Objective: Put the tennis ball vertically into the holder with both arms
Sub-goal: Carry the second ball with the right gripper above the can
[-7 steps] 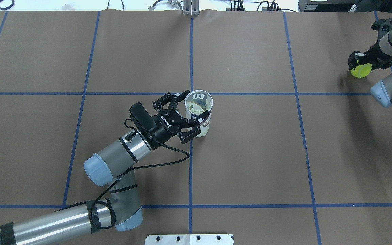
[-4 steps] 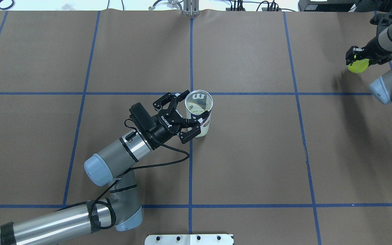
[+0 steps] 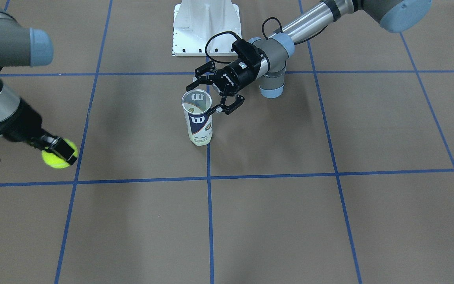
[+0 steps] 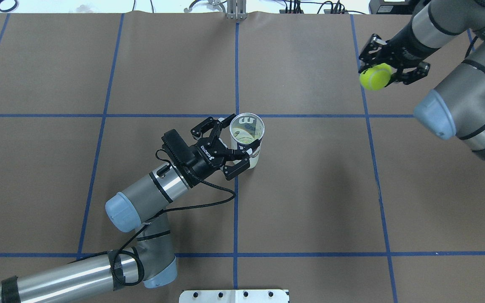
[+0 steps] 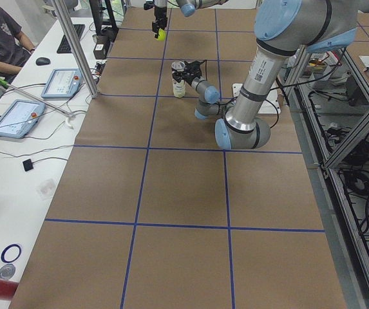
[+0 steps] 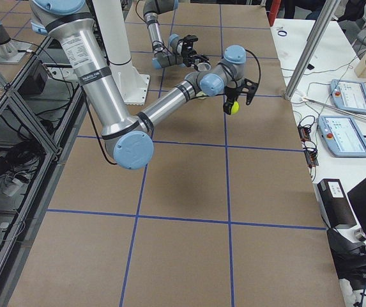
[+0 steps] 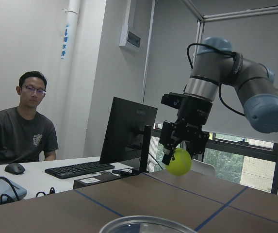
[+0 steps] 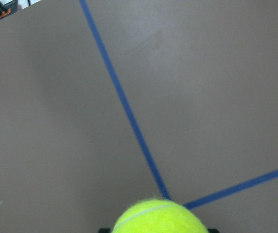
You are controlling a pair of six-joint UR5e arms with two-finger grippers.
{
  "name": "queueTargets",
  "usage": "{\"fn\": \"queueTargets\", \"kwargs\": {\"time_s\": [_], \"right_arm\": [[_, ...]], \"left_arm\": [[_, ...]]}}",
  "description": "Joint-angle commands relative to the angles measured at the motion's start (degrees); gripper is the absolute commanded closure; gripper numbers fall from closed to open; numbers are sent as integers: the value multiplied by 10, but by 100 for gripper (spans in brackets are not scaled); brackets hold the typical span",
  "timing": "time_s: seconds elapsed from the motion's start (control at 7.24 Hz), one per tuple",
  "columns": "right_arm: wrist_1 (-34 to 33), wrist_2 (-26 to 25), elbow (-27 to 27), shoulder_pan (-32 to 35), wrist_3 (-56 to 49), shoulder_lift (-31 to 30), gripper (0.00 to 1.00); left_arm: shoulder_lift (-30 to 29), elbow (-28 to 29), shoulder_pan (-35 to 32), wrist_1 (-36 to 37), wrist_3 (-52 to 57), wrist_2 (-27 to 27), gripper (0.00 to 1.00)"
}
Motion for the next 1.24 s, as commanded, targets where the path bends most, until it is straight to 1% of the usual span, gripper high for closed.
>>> {"fn": "queueTargets", "kwargs": {"time_s": [0.0,0.28,0.41,0.83,1.1], "right_arm": [[-18,-8,45,-76,153,73,100],[-19,-45,45,-120,183,112,100],[-19,-55,44,-133,191,126,100],[-20,-104,42,-178,196,139,100],[-20,-108,41,-184,196,140,86]], "left_arm": [[0,0,0,1,0,0,10],[-3,0,0,1,0,1,11],[-3,0,0,1,0,4,11],[-3,0,-1,1,0,4,13],[-3,0,-1,1,0,4,14]]}}
